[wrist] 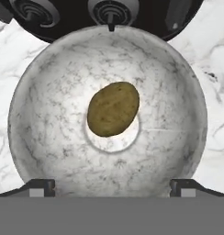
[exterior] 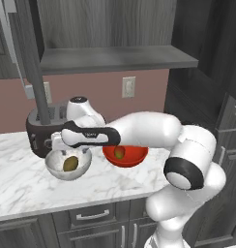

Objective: Pick both bowls and place them on the counter. Then place the potato in one bowl and place the mango in the other bowl.

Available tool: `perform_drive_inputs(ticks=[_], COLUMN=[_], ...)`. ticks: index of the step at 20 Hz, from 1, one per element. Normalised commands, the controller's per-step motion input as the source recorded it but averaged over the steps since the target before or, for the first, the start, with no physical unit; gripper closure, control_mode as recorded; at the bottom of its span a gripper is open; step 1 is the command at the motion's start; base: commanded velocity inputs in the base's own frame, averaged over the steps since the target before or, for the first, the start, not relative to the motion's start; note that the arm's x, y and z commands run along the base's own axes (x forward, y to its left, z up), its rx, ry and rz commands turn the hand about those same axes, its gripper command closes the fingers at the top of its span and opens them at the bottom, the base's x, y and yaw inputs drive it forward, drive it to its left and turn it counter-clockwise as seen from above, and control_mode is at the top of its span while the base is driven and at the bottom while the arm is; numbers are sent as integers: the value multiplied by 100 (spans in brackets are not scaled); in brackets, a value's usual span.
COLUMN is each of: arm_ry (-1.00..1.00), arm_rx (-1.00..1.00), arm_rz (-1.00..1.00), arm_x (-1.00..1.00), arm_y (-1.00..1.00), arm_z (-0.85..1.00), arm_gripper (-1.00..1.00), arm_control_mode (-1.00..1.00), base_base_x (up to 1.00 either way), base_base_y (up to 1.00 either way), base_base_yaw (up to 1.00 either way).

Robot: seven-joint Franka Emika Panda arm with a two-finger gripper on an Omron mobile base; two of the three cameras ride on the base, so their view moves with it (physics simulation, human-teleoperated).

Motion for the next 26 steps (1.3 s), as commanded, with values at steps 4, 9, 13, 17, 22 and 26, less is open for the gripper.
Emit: perform_drive_inputs(ticks=[4, 9, 13, 17, 22, 26], arm_ry=[-1, 0, 0, 0, 0, 0], arm_rx=[0, 0, 0, 0, 0, 0], arm_rz=[10, 10, 8, 7, 8, 7], arm_x=[-50, -55, -64, -66, -67, -68], arm_y=[-44, -47, -46, -46, -46, -48], arm_z=[31, 31, 26, 26, 26, 23], arm_gripper=[-100, -100, -100, -100, -100, -100], arm_control_mode=[-100, -100, -100, -100, -100, -100], base_base_x=[0, 0, 0, 0, 0, 0], base_base_y=[0, 0, 0, 0, 0, 0], base_base_yaw=[0, 0, 0, 0, 0, 0])
